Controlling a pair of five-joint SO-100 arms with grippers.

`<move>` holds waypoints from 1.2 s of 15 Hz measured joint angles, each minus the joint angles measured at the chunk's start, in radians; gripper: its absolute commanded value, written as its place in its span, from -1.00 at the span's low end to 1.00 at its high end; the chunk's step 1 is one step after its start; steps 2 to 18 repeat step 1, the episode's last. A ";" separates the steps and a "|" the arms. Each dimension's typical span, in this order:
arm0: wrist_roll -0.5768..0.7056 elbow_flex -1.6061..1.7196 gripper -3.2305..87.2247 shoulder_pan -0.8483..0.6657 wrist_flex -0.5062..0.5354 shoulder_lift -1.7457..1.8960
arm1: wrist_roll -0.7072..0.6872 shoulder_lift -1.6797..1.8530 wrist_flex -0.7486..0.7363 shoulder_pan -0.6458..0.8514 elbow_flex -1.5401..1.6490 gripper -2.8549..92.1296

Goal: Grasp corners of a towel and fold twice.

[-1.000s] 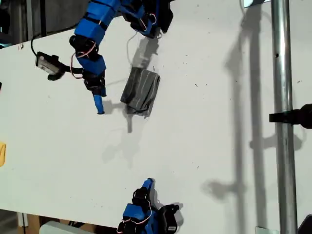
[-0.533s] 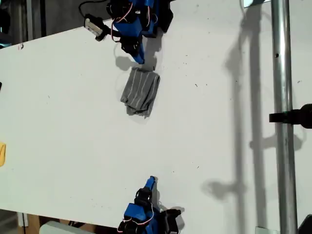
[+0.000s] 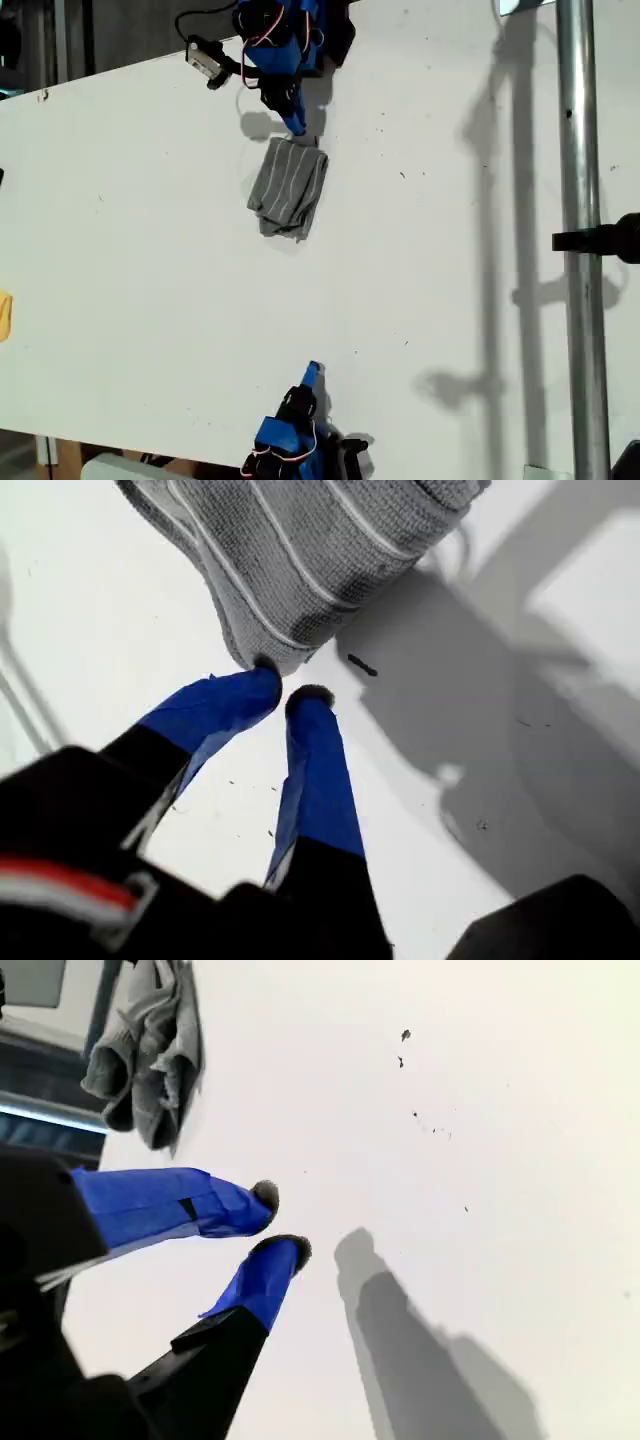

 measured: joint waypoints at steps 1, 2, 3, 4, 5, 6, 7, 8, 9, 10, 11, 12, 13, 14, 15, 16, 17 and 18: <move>0.000 0.000 -0.81 0.000 0.000 0.000 | -0.003 0.000 0.002 0.000 0.000 -0.80; 0.000 0.000 -0.81 0.000 0.000 0.000 | -0.003 0.000 0.002 0.000 0.000 -0.80; 0.000 0.000 -0.81 0.000 0.000 0.000 | -0.003 0.000 0.002 0.000 0.000 -0.80; 0.000 0.000 -0.81 0.000 0.000 0.000 | -0.003 0.000 0.002 0.000 0.000 -0.80; 0.000 0.000 -0.81 0.000 0.000 0.000 | -0.003 0.000 0.002 0.000 0.000 -0.80; 0.000 0.000 -0.81 0.000 0.000 0.000 | -0.003 0.000 0.002 0.000 0.000 -0.80; 0.000 0.000 -0.81 0.000 0.000 0.000 | -0.003 0.000 0.002 0.000 0.000 -0.80; 0.000 0.000 -0.81 0.000 0.000 0.000 | -0.003 0.000 0.002 0.000 0.000 -0.80; 0.000 0.000 -0.81 0.000 0.000 0.000 | -0.003 0.000 0.002 0.000 0.000 -0.80; 0.000 0.000 -0.81 0.000 0.000 0.000 | -0.003 0.000 0.002 0.000 0.000 -0.80; 0.000 0.000 -0.81 0.000 0.000 0.000 | -0.003 0.000 0.002 0.000 0.000 -0.80; 0.000 0.000 -0.81 0.000 0.000 0.000 | -0.003 0.000 0.002 0.000 0.000 -0.80; 0.000 0.000 -0.81 0.000 0.000 0.000 | -0.003 0.000 0.002 0.000 0.000 -0.80; 0.000 0.000 -0.81 0.000 0.000 0.000 | -0.003 0.000 0.002 0.000 0.000 -0.80; 0.000 0.000 -0.81 0.000 0.000 0.000 | -0.003 0.000 0.002 0.000 0.000 -0.80; 0.000 0.000 -0.81 0.000 0.000 0.000 | -0.003 0.000 0.002 0.000 0.000 -0.80; 0.000 0.000 -0.81 0.000 0.000 0.000 | -0.003 0.000 0.002 0.000 0.000 -0.80; 0.000 0.000 -0.81 0.000 0.000 0.000 | -0.003 0.000 0.002 0.000 0.000 -0.80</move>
